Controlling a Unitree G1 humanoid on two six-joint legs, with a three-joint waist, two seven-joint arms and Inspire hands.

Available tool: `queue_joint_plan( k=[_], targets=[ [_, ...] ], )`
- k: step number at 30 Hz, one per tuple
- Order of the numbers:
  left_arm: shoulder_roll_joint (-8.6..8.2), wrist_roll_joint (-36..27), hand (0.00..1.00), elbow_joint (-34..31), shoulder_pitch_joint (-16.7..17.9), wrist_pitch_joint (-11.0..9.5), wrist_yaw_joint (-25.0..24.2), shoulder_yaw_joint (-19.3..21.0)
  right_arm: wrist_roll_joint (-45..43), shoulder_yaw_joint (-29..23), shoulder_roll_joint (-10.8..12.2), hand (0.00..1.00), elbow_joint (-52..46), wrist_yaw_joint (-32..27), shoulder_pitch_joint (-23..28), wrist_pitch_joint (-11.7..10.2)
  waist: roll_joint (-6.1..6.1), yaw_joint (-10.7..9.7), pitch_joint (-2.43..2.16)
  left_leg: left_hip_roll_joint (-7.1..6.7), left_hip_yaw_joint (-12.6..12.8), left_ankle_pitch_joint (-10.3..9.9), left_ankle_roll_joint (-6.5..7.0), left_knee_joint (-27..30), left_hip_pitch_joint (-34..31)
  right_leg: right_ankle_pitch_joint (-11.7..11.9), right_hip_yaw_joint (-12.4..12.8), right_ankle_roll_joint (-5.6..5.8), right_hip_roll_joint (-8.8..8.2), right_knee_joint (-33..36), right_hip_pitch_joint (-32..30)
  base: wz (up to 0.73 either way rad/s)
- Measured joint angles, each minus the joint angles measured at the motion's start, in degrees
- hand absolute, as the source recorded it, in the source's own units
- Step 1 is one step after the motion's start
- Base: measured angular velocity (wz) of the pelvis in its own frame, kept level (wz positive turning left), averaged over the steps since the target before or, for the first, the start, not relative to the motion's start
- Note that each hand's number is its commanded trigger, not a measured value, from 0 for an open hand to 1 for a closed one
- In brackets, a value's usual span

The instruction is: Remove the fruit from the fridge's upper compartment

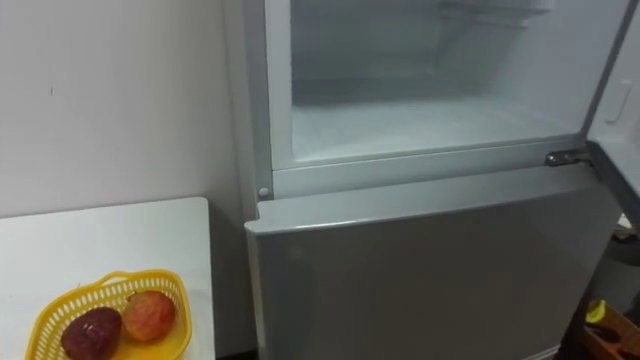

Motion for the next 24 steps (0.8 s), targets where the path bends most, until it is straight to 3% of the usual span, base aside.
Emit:
queue_joint_plan(
  k=[5,14,24],
  targets=[
    [-0.01,0.98,0.0,0.18,-0.01,-0.12,1.51,-0.1,-4.29,-1.4,-0.01,0.0,-5.38,-2.34,-0.99,-2.04,-0.58,-0.05,0.0,0.02,-0.14,-0.01,-0.01,0.16,-0.13,0.01,-0.1,-0.01,0.02,-0.27,0.15,0.0],
    [0.56,1.07,0.0,1.15,-1.13,0.33,2.36,-2.51,-20.8,-1.73,0.02,0.0,-4.06,-13.55,-1.21,-1.94,-0.46,-0.63,-0.06,-0.02,-0.69,-0.02,0.0,0.1,-1.31,0.12,-0.97,-0.06,-0.1,-0.27,-0.84,0.03],
    [0.64,1.09,0.0,1.13,-1.85,1.49,2.26,-2.66,-21.12,-1.85,0.04,0.0,-2.35,-21.41,-1.08,-1.84,0.0,-1.37,-0.05,-0.05,-0.7,0.0,-0.02,0.21,-0.94,0.24,-1.2,-0.09,-0.02,-1.18,-0.21,0.01]
  ],
)
